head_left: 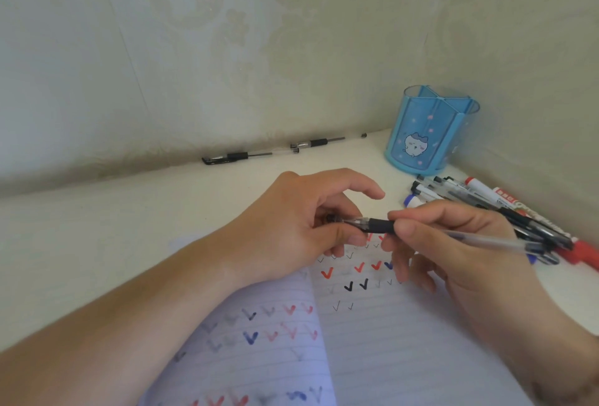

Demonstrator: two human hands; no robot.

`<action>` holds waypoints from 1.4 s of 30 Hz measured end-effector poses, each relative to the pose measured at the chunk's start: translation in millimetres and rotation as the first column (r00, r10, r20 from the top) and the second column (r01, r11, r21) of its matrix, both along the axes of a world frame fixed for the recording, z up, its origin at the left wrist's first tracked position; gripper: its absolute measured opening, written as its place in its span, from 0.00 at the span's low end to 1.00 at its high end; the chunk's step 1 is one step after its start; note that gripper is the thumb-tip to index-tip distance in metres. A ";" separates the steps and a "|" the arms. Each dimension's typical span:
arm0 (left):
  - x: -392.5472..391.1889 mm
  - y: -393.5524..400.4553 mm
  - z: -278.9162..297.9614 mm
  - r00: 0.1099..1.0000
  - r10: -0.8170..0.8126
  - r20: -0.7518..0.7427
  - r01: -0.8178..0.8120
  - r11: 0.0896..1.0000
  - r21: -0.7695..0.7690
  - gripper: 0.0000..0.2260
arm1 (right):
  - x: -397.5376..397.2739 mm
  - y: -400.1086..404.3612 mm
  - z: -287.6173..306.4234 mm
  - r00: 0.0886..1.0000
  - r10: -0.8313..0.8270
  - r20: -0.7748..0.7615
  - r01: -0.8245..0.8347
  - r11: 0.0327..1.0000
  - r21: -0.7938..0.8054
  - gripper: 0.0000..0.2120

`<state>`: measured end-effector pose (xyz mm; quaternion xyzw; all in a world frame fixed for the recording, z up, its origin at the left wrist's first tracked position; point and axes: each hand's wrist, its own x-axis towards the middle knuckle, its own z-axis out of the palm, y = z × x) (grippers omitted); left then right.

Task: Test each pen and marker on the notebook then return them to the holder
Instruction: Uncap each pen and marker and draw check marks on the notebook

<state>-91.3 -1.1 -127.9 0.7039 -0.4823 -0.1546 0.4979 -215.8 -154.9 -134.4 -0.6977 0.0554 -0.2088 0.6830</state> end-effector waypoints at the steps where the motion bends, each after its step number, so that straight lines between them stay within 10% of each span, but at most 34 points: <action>1: -0.8 0.0 -0.2 1.000 0.001 -0.008 -0.001 1.000 -0.014 0.18 | -0.1 -0.1 -0.8 1.000 -0.006 0.007 0.006 1.000 -0.005 0.22; 17: -3.1 -1.1 1.7 0.997 -0.043 -0.065 0.036 0.994 -0.099 0.29 | 0.7 -2.4 3.9 0.994 0.074 0.077 -0.060 0.983 -0.171 0.09; 21: 29.6 7.0 -6.4 0.911 0.162 0.380 -0.220 0.969 0.116 0.33 | -5.2 -40.3 13.6 0.974 -0.176 0.142 0.226 0.802 -0.553 0.18; 25: 77.4 23.1 -21.2 0.663 0.390 0.639 -0.647 0.728 0.227 0.26 | -15.5 -88.5 19.7 0.796 -0.604 -0.045 0.277 0.429 -0.860 0.21; 37: 105.3 30.0 -33.6 0.569 0.500 0.653 -0.797 0.531 0.287 0.11 | -10.4 -94.9 12.3 0.647 -0.750 -0.138 0.156 0.307 -0.939 0.11; 42: 100.4 30.8 -22.2 0.585 0.556 0.590 -0.710 0.703 0.040 0.07 | -10.8 -78.0 15.5 0.758 -0.652 0.025 0.349 0.373 -0.860 0.08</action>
